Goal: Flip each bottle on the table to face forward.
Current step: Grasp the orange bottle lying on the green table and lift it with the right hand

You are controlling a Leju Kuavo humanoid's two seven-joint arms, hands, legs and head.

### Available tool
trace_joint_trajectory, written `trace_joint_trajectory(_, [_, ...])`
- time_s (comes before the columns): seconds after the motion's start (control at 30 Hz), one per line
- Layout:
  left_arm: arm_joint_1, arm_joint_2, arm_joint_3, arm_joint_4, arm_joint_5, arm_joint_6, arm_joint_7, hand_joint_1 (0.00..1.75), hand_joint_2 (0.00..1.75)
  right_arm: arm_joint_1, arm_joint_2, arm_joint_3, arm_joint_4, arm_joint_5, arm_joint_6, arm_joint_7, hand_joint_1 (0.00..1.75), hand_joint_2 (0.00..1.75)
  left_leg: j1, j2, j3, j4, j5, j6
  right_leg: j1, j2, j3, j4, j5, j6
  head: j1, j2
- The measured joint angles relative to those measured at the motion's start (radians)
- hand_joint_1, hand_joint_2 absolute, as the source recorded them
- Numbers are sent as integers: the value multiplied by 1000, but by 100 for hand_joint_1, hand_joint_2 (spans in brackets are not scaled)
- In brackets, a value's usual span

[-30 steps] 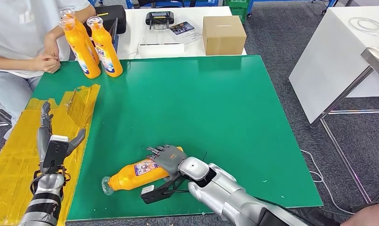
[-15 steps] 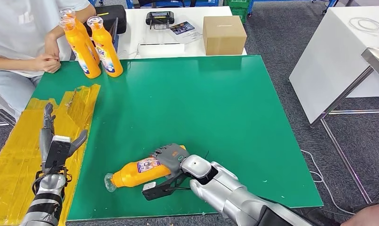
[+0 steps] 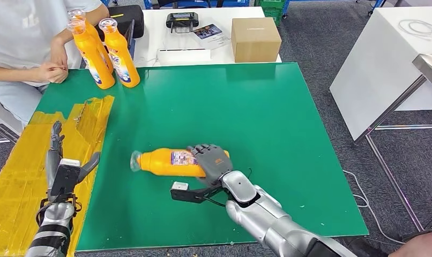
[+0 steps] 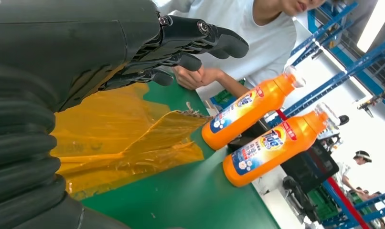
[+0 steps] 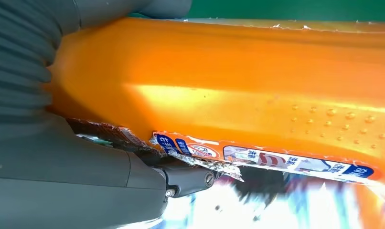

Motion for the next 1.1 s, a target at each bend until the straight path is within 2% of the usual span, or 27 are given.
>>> trace_joint_trajectory(0.07, [10, -4, 8, -13, -19, -3, 0, 0, 175, 41, -12, -85, -71, 7, -94, -23, 175, 175, 0, 0, -1, 0, 0, 0, 0, 0, 0, 0, 0, 0, 0, 0])
trace_joint_trajectory(0.17, [17, -11, 14, -22, -36, 1, 0, 0, 175, 110, -16, -221, -183, -42, -218, -137, 175, 175, 0, -1, -1, 0, 0, 0, 0, 0, 0, 0, 0, 0, 0, 0])
trace_joint_trajectory(0.3, [19, -22, 14, -26, -11, -38, 0, 0, 175, 208, 20, -399, -341, -178, -255, -348, 175, 175, 0, -1, -1, 0, 0, 0, 0, 0, -1, 0, 0, 0, 0, 0])
trace_joint_trajectory(0.37, [21, -27, 10, -35, 39, -133, 1, 0, 175, 241, 36, -447, -390, -300, -227, -405, 175, 175, 0, -1, -1, 0, 0, 0, 0, 0, -1, 0, 0, 0, 0, 0])
trace_joint_trajectory(0.5, [34, -37, -15, -74, 162, -425, 44, 0, 175, 278, 46, -486, -446, -478, -123, -443, 175, 175, 0, 0, -1, 0, 0, 0, 0, 0, -1, 0, 0, 0, 0, 0])
trace_joint_trajectory(0.57, [36, -43, -38, -95, 212, -556, 80, 0, 175, 287, 50, -492, -457, -535, -38, -456, 175, 175, 0, 0, -1, 0, 0, 0, 0, 0, -1, 0, 0, 0, 0, 0])
trace_joint_trajectory(0.63, [36, -51, -65, -116, 247, -638, 109, 0, 175, 295, 58, -494, -459, -596, 66, -468, 175, 175, 0, 0, -1, 0, 0, 0, 0, 0, -1, 0, 0, 0, 0, 0])
trace_joint_trajectory(0.7, [35, -60, -95, -134, 265, -674, 128, 0, 175, 301, 70, -492, -459, -628, 138, -479, 175, 175, 0, 0, -1, 0, 0, 0, 0, 0, -1, 0, 0, 0, 0, 0])
trace_joint_trajectory(0.77, [35, -68, -123, -148, 275, -692, 139, 0, 175, 305, 83, -485, -458, -628, 165, -488, 175, 175, 0, 0, -1, 0, 0, 0, 0, 0, -1, 0, 0, 0, 0, 0])
trace_joint_trajectory(1.1, [35, -83, -183, -178, 293, -703, 150, 0, 175, 309, 109, -462, -450, -627, 182, -496, 175, 175, 0, 0, -1, 0, 0, 0, 0, 0, -1, 0, 0, 0, 0, 0])
